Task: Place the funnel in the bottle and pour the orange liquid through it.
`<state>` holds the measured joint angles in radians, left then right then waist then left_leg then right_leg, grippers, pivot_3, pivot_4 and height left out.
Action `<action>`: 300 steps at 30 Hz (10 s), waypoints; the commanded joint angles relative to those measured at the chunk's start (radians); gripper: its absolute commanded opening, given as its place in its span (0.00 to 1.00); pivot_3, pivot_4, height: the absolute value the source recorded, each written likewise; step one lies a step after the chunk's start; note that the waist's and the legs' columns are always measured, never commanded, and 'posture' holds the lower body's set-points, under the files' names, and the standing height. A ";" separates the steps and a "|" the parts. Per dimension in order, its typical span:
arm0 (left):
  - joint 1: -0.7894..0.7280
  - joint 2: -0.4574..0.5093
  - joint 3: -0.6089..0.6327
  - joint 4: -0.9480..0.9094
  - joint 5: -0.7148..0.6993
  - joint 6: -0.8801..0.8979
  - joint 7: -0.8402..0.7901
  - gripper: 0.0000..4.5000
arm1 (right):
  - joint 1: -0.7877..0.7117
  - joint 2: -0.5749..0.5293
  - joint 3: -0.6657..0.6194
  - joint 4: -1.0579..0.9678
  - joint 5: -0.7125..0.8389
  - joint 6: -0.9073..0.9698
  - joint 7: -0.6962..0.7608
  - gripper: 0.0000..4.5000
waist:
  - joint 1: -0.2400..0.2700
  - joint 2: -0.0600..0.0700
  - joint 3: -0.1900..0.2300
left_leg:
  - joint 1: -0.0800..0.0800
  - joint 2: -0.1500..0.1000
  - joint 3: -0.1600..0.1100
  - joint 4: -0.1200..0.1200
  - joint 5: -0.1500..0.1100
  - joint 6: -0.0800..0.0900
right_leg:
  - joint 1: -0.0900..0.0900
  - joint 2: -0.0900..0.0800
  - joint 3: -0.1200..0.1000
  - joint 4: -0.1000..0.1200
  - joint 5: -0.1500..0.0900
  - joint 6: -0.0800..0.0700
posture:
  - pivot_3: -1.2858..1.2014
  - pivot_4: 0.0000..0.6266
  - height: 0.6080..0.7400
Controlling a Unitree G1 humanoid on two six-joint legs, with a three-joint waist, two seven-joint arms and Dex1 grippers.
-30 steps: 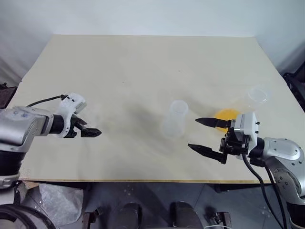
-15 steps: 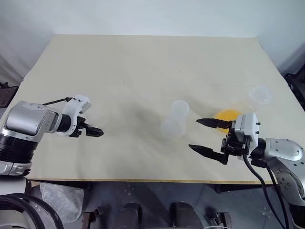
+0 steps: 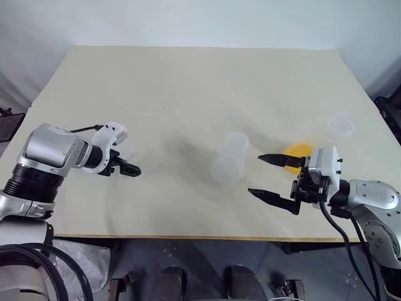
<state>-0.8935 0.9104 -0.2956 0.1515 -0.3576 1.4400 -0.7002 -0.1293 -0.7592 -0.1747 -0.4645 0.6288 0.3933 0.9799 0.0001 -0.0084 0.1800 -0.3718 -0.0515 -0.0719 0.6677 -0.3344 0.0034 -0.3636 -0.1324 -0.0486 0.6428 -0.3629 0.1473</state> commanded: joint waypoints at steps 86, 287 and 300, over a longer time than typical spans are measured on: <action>-0.152 -0.745 0.216 0.413 -0.020 -1.211 -0.497 0.04 | 0.034 0.023 -0.127 -0.134 0.057 0.054 -0.206 1.00 | 0.008 -0.001 0.000 | -0.005 -0.001 0.000 0.009 -0.001 0.002 | 0.000 0.000 -0.004 0.000 0.000 0.001 | 0.52 0.24 1.00; 0.016 -0.513 0.286 0.279 -0.080 -1.289 -0.645 1.00 | -0.581 -0.171 0.390 -0.070 -1.012 -0.108 -0.295 0.60 | -0.005 0.004 0.000 | -0.016 -0.004 -0.001 0.012 0.000 0.002 | -0.014 -0.001 -0.001 0.009 0.000 0.001 | 0.52 0.24 1.00; 0.001 -0.520 0.285 0.299 -0.071 -1.296 -0.653 1.00 | -0.581 -0.157 0.390 -0.019 -1.113 -0.216 -0.255 0.60 | -0.006 0.004 0.000 | -0.016 -0.004 -0.001 0.013 0.000 0.002 | -0.015 -0.001 -0.001 0.011 0.000 0.001 | 0.52 0.24 1.00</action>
<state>-0.8629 0.3935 -0.0170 0.4520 -0.4296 0.1534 -1.3508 -0.6910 -0.9198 0.2423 -0.4629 -0.4548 0.2000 0.7310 -0.0057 -0.0045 0.1801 -0.3881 -0.0556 -0.0727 0.6805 -0.3345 0.0055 -0.3792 -0.1337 -0.0495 0.6533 -0.3625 0.1481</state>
